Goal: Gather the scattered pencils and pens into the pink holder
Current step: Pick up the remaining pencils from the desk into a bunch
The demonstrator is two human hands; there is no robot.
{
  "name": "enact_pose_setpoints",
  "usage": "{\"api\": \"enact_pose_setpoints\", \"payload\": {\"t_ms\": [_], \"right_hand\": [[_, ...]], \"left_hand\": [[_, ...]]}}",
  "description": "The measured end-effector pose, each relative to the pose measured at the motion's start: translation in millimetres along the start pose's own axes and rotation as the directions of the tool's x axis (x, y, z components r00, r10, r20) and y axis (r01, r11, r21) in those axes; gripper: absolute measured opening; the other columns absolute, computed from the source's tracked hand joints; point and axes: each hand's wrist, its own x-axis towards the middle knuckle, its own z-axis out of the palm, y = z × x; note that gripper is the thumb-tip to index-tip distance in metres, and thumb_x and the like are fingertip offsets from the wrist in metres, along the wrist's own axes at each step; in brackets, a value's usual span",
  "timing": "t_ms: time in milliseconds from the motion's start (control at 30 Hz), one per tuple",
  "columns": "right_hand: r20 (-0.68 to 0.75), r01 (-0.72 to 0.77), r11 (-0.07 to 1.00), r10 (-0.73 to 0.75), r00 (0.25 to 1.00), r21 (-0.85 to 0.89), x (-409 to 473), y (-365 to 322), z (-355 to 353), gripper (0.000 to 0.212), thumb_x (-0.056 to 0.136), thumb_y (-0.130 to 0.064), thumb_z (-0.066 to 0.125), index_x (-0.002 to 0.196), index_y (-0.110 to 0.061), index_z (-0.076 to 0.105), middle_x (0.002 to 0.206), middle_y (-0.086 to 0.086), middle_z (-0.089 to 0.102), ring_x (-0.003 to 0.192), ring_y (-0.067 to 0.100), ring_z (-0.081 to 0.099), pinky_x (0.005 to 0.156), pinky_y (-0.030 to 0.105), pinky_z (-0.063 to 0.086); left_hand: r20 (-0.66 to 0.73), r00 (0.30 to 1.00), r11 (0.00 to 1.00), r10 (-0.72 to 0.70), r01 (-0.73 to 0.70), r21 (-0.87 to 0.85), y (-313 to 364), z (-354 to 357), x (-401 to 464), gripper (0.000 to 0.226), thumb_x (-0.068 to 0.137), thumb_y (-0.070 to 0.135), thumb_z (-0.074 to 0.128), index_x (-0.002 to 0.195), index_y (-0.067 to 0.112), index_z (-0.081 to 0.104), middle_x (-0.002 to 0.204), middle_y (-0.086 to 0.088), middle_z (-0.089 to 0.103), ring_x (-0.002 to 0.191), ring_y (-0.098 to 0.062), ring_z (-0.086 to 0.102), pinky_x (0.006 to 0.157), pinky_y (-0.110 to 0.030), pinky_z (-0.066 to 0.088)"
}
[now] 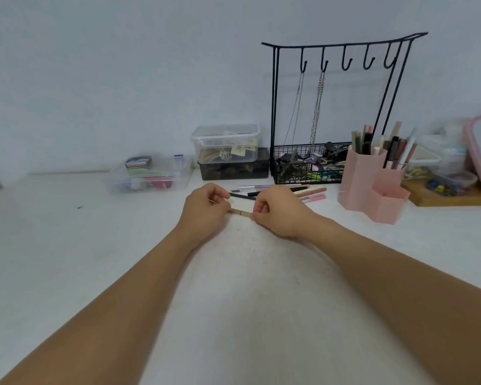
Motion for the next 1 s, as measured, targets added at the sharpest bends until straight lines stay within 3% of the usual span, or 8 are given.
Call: {"api": "enact_pose_setpoints", "payload": {"t_ms": [67, 133, 233, 333, 500, 633, 833, 1000], "right_hand": [[0.002, -0.027, 0.999, 0.027, 1.000, 0.034, -0.2, -0.1, 1.4, 0.015, 0.092, -0.019, 0.070, 0.084, -0.007, 0.074, 0.076, -0.001, 0.066, 0.065, 0.010, 0.055, 0.063, 0.026, 0.046], [-0.039, -0.103, 0.977, 0.112, 0.993, 0.188, 0.5, 1.8, 2.0, 0.021, 0.094, -0.018, 0.067, 0.083, -0.002, 0.074, 0.067, 0.001, 0.061, 0.054, 0.008, 0.047, 0.055, 0.021, 0.041], [0.049, -0.234, 0.670, 0.283, 0.958, 0.704, -1.7, 1.1, 4.6, 0.018, 0.095, -0.014, 0.066, 0.080, -0.004, 0.070, 0.066, 0.006, 0.055, 0.049, 0.009, 0.044, 0.045, 0.018, 0.038], [0.125, -0.187, 0.476, 0.158, 0.979, 0.859, -3.8, -3.9, 10.9, 0.015, 0.094, -0.007, 0.066, 0.079, -0.006, 0.069, 0.070, 0.010, 0.058, 0.054, 0.011, 0.049, 0.050, 0.022, 0.040], [0.117, -0.108, 0.640, 0.029, 0.993, 0.761, -7.1, -10.4, 17.6, 0.008, 0.091, 0.000, 0.068, 0.090, 0.007, 0.070, 0.071, 0.011, 0.068, 0.054, 0.012, 0.059, 0.049, 0.021, 0.047], [0.070, -0.027, 0.798, -0.019, 0.997, 0.602, -5.0, -10.1, 24.1, 0.006, 0.086, 0.004, 0.068, 0.088, 0.003, 0.074, 0.071, 0.009, 0.070, 0.054, 0.011, 0.060, 0.049, 0.021, 0.049], [0.038, -0.028, 0.824, 0.008, 0.999, 0.566, -5.5, -8.0, 4.6, 0.006, 0.082, -0.007, 0.079, 0.088, -0.006, 0.077, 0.076, 0.021, 0.073, 0.060, 0.015, 0.064, 0.054, 0.025, 0.053], [-0.027, -0.054, 0.996, 0.056, 0.998, 0.066, 3.8, 27.8, -70.6, 0.015, 0.079, -0.004, 0.081, 0.089, -0.014, 0.075, 0.085, 0.000, 0.073, 0.074, 0.009, 0.067, 0.062, 0.018, 0.051]], "left_hand": [[-0.022, 0.999, 0.999, -0.031, 0.030, -0.042, 1.3, 0.1, 1.6, 0.003, 0.087, 0.015, 0.071, 0.088, 0.017, 0.074, 0.081, -0.006, 0.074, 0.075, -0.017, 0.065, 0.074, -0.028, 0.053], [-0.030, 0.997, 0.988, -0.071, 0.066, -0.137, 4.0, 0.6, 0.5, 0.021, 0.091, 0.029, 0.072, 0.082, 0.011, 0.077, 0.075, -0.007, 0.077, 0.070, -0.017, 0.068, 0.073, -0.032, 0.058], [0.052, 0.988, 0.915, -0.143, 0.152, -0.373, 12.6, 1.2, -3.5, 0.042, 0.094, 0.045, 0.068, 0.087, 0.005, 0.078, 0.083, -0.012, 0.079, 0.075, -0.021, 0.074, 0.074, -0.031, 0.063], [0.139, 0.985, 0.804, -0.103, 0.165, -0.571, 21.1, 8.1, -9.4, 0.037, 0.100, 0.041, 0.059, 0.100, 0.008, 0.074, 0.104, -0.014, 0.077, 0.095, -0.022, 0.074, 0.083, -0.032, 0.062], [0.097, 0.995, 0.770, -0.008, 0.068, -0.635, 25.4, 20.0, -21.9, 0.037, 0.109, 0.031, 0.041, 0.094, 0.010, 0.068, 0.103, -0.013, 0.078, 0.094, -0.031, 0.071, 0.082, -0.048, 0.056], [0.156, 0.987, 0.786, -0.038, 0.126, -0.605, 24.5, 17.7, -21.0, 0.037, 0.110, 0.029, 0.041, 0.092, 0.010, 0.066, 0.083, -0.004, 0.078, 0.080, -0.027, 0.069, 0.071, -0.040, 0.054], [0.183, 0.980, 0.747, -0.076, 0.178, -0.641, 23.3, 14.1, -18.7, 0.035, 0.110, 0.032, 0.040, 0.100, 0.010, 0.065, 0.081, -0.004, 0.076, 0.074, -0.023, 0.073, 0.061, -0.036, 0.058], [0.250, 0.961, 0.804, -0.118, 0.240, -0.544, 26.4, 14.9, -19.7, 0.034, 0.109, 0.032, 0.042, 0.098, 0.011, 0.065, 0.065, -0.003, 0.062, 0.048, -0.013, 0.051, 0.044, -0.025, 0.042]]}}
